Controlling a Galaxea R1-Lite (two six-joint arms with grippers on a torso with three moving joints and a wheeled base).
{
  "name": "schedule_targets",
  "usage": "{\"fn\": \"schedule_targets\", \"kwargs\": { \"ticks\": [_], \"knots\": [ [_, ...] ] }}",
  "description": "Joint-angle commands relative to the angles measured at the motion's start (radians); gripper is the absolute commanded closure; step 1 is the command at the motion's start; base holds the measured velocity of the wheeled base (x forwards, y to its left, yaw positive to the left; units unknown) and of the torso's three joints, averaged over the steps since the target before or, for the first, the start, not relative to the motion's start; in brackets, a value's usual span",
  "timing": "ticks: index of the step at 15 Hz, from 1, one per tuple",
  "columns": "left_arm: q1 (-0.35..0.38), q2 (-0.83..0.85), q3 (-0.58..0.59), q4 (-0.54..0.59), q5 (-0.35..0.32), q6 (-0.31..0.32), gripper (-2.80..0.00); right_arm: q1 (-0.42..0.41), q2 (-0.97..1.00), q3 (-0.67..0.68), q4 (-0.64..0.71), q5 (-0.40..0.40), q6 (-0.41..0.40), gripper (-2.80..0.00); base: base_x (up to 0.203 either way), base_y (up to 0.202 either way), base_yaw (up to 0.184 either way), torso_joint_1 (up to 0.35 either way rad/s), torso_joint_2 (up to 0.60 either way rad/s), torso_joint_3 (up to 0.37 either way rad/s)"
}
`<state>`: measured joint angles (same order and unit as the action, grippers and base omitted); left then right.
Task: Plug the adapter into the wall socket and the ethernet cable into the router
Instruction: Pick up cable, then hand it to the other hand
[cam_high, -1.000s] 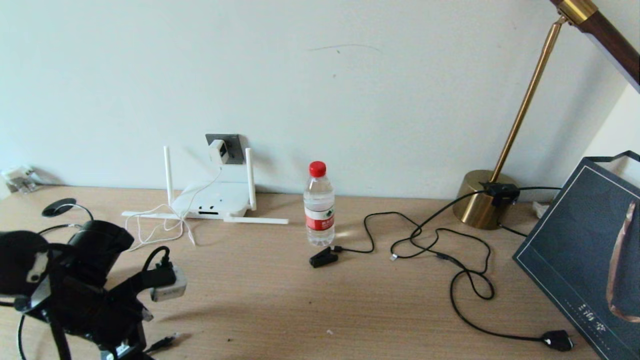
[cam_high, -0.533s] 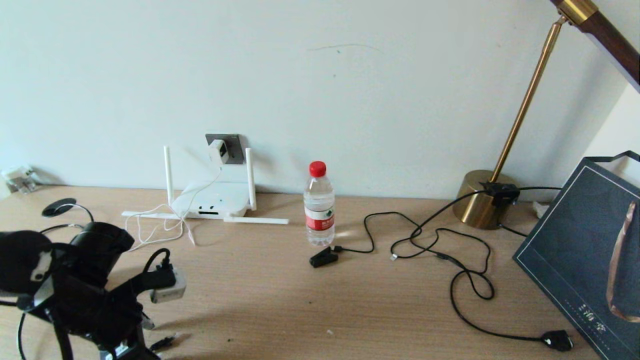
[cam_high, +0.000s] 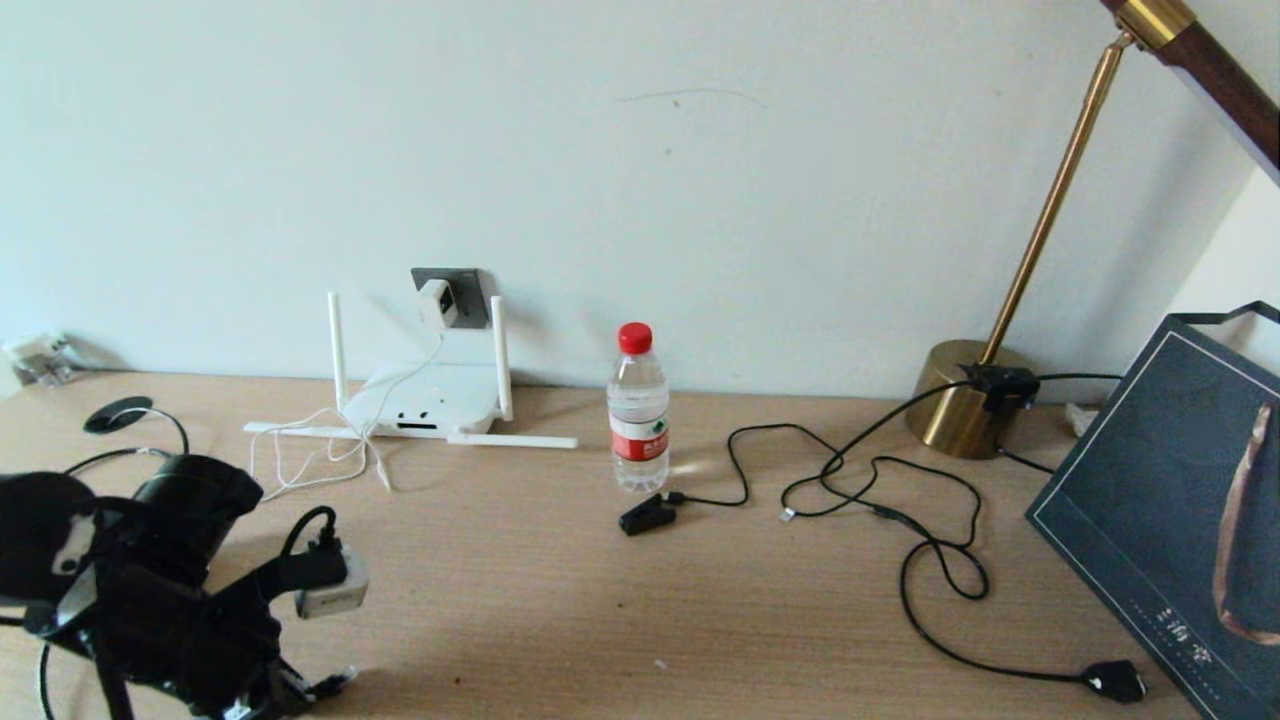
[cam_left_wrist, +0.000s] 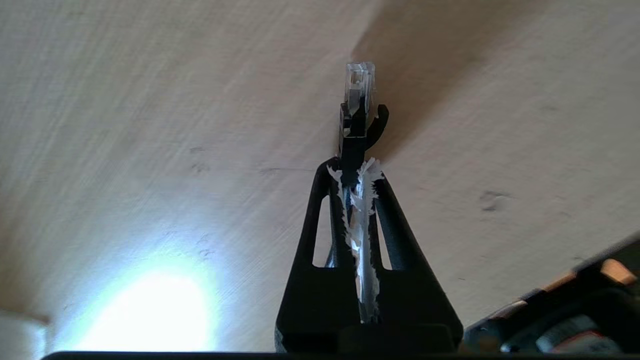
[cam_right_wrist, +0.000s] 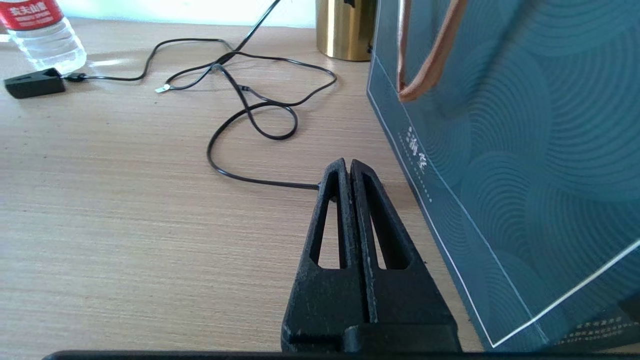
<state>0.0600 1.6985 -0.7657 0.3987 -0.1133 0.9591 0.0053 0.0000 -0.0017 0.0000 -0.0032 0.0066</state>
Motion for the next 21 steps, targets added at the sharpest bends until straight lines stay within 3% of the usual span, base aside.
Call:
{"fn": "schedule_targets", "kwargs": {
  "ticks": [1,4,5,7,8,10,12,18,21],
  "knots": [
    [-0.005,-0.076,0.002,0.000,-0.051,0.003,0.00,0.001,0.002,0.000,0.001,0.000,0.000,0.00,0.000,0.000,0.000,0.000,0.00,0.000],
    [-0.047,-0.272,-0.035,-0.001,-0.235,-0.004,0.00,-0.001,0.002,0.000,0.000,0.000,0.001,0.00,0.000,0.000,0.000,0.000,0.00,0.000],
    [-0.096,-0.335,-0.056,-0.002,-0.274,-0.014,0.00,0.000,0.002,0.000,0.001,0.000,0.001,0.00,0.000,0.000,0.000,0.000,0.00,0.000],
    [-0.282,-0.445,-0.099,-0.003,-0.301,-0.073,0.00,0.001,0.002,0.000,0.002,0.000,0.001,0.00,0.000,0.000,0.000,0.000,0.00,0.000],
    [-0.379,-0.489,-0.125,-0.004,-0.277,-0.104,0.00,-0.001,0.002,-0.001,0.000,0.000,0.001,0.00,0.000,0.000,0.000,0.000,0.00,0.000],
    [-0.557,-0.545,-0.163,-0.004,-0.168,-0.186,0.00,-0.001,0.002,0.000,0.000,0.000,0.001,0.00,0.000,0.000,0.000,0.000,0.00,0.000],
    [-0.671,-0.581,-0.176,-0.003,-0.062,-0.316,0.00,0.001,0.002,0.000,0.000,0.000,0.001,0.00,0.000,0.000,0.000,0.000,0.00,0.000],
    [-0.678,-0.594,-0.143,-0.004,-0.049,-0.336,0.00,0.001,0.002,0.000,0.000,0.000,0.001,0.00,0.000,0.000,0.000,0.000,0.00,0.000],
    [-0.689,-0.586,-0.148,-0.006,-0.061,-0.416,0.00,0.000,0.002,-0.001,0.000,0.000,0.000,0.00,0.000,0.000,0.000,0.000,0.00,0.000]
  ]
}}
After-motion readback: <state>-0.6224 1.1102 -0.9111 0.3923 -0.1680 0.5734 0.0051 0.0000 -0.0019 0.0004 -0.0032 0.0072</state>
